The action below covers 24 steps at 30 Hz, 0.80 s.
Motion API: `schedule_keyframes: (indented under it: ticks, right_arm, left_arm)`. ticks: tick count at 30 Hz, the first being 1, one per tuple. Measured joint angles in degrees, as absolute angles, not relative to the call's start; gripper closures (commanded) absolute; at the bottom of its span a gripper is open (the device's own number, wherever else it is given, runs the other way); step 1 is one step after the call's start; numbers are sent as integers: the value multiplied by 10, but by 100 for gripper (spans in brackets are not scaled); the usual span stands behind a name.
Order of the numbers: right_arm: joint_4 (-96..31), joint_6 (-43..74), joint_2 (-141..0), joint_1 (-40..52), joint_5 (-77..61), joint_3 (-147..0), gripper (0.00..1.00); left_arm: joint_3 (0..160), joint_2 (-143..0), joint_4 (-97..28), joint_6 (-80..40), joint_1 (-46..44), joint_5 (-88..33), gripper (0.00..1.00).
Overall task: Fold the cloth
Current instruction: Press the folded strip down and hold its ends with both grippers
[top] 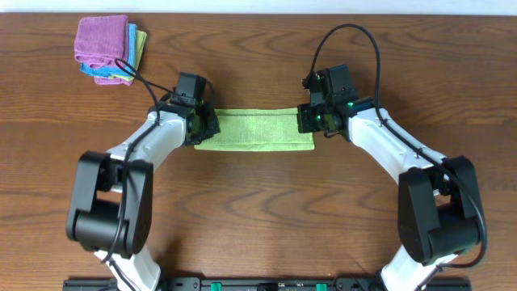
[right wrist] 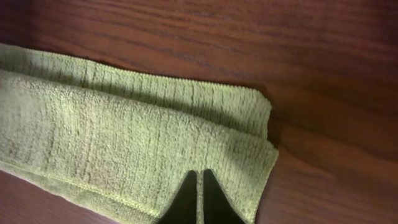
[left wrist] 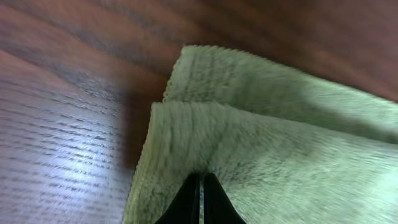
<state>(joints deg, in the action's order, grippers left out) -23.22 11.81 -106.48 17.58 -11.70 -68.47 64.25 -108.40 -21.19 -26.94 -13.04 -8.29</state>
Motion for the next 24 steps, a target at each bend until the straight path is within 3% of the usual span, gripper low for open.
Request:
schedule_keyframes:
  ticks: [5, 8, 10, 24]
  right_arm:
    - [-244, 107, -1065, 158, -137, -685, 36]
    - [-243, 96, -1065, 87, -230, -685, 21]
    - [-244, 84, -1065, 44, -276, -684, 16]
    - [-193, 58, -1152, 13, -472, -648, 20]
  left_arm:
    - [644, -1094, -212, -269, -130, -84, 94]
    - [645, -1095, -214, -269, -130, -84, 94]
    - [645, -1095, -214, -270, -130, -84, 94]
    - [646, -1095, -215, -270, -130, -84, 94]
